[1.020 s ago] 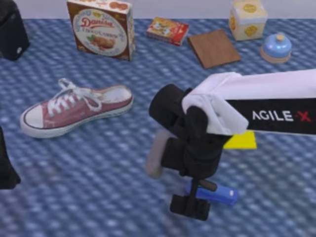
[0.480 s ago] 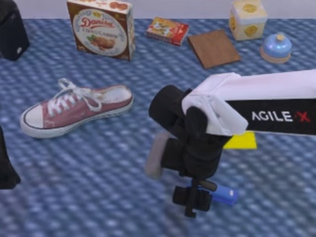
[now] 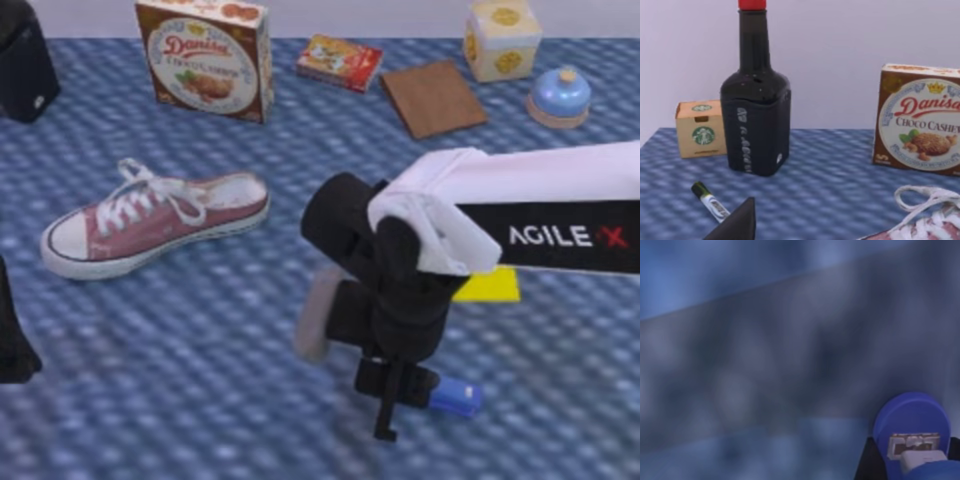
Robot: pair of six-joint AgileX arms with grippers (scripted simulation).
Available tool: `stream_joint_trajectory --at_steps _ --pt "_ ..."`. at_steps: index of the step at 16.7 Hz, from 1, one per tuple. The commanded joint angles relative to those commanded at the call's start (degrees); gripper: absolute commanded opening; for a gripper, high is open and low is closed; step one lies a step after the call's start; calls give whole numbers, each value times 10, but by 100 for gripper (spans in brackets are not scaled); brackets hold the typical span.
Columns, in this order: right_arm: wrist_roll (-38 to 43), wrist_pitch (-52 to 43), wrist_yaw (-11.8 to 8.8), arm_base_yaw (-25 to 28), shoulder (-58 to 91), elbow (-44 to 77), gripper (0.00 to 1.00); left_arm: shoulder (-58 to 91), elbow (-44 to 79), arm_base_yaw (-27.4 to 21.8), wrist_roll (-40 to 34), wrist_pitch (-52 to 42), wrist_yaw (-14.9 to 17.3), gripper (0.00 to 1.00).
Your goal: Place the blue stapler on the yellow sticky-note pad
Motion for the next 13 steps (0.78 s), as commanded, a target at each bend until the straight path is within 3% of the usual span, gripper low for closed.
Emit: stream_joint_trajectory --at_steps 8,13 --pt "0 -2 0 -1 -1 2 0 0 0 0 0 0 0 100" --pt "0 -95 0 1 -26 68 0 0 0 0 0 0 0 100"
